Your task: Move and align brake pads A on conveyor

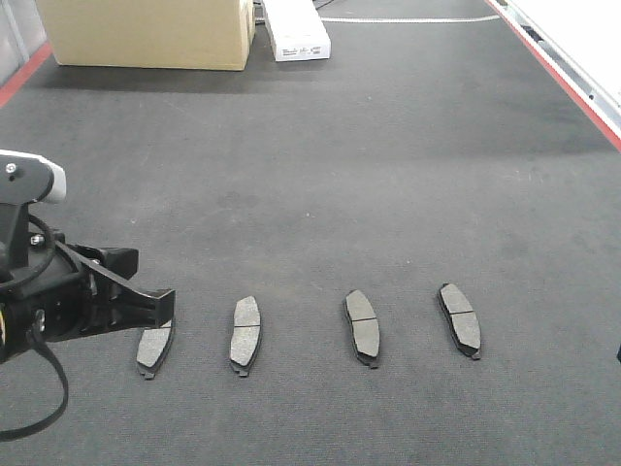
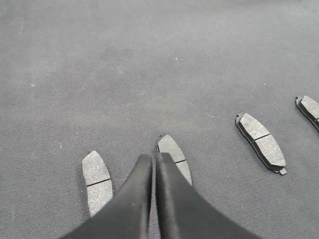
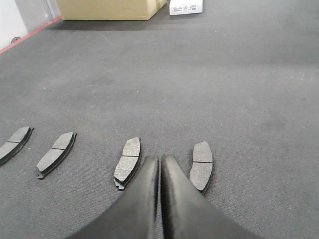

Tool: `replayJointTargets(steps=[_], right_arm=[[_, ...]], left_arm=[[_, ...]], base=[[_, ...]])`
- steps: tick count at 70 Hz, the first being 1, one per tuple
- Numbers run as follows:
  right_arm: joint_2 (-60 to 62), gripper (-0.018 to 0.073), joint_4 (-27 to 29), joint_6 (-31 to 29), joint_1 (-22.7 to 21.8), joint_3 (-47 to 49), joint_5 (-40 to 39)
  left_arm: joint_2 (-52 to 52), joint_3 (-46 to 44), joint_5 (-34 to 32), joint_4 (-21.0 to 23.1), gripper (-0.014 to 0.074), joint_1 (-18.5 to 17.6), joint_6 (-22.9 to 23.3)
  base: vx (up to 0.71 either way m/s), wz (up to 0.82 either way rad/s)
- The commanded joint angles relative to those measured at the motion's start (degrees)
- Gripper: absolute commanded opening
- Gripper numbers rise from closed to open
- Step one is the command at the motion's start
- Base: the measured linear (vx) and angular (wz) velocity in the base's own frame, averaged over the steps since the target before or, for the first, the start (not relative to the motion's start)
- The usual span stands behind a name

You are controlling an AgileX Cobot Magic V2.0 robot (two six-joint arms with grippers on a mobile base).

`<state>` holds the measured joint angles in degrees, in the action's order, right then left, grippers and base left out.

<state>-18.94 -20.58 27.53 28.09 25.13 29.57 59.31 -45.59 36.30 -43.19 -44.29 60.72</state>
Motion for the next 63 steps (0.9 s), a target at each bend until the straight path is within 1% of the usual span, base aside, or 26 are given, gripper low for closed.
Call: replayJointTargets(steps=[1,35,41,47,51,54,55,63], right_arm=[[-0.5,-0.001,-1.3,-0.3,-0.1,1.6,-3.8],[-0.5,-0.001,-1.3,-0.3,-0.1,1.6,-3.8],[-0.5,-0.001,-1.3,-0.3,-0.1,1.6,-3.8],[-0.5,-0.001,-1.3,-0.3,-0.1,1.6,-3.8],[-0.5,-0.001,-1.3,-0.3,-0.1,1.6,-3.8],[-0.5,-0.001,-1.3,-0.3,-0.1,1.6,-3.8],[-0.5,-0.001,-1.3,-0.3,-0.1,1.6,-3.8],[-0.5,-0.001,-1.4,-0.3,-0.1,1.6,-3.8]], left_arm=[[-0.9,-1.4,-2.2,-1.9,-0.0006,-0.3,0.4],[-0.9,-1.4,-2.2,-1.9,-0.0006,-0.3,0.2],[-0.9,-1.4,-1.3,-2.2,-0.0006,-0.3,-0.1],[-1.1,-1.4,-0.6,0.3,-0.0006,-0.3,-0.9],[-1.6,-1.4,-0.4,2.6,-0.0006,-0.3,-4.4],[-2.2,-1.4,-0.5,5.3,-0.0006,-0.3,-8.0],[-2.3,-1.4,-0.5,6.1,-0.0006,-0.3,-10.1],[-3.6,-1.4,-1.0,14.0,-0.0006,-0.3,-21.8]], base=[[0.0,0.0],[0.0,0.0],[0.0,0.0],[0.0,0.0],[0.0,0.0],[0.0,0.0],[0.0,0.0],[0.0,0.0]])
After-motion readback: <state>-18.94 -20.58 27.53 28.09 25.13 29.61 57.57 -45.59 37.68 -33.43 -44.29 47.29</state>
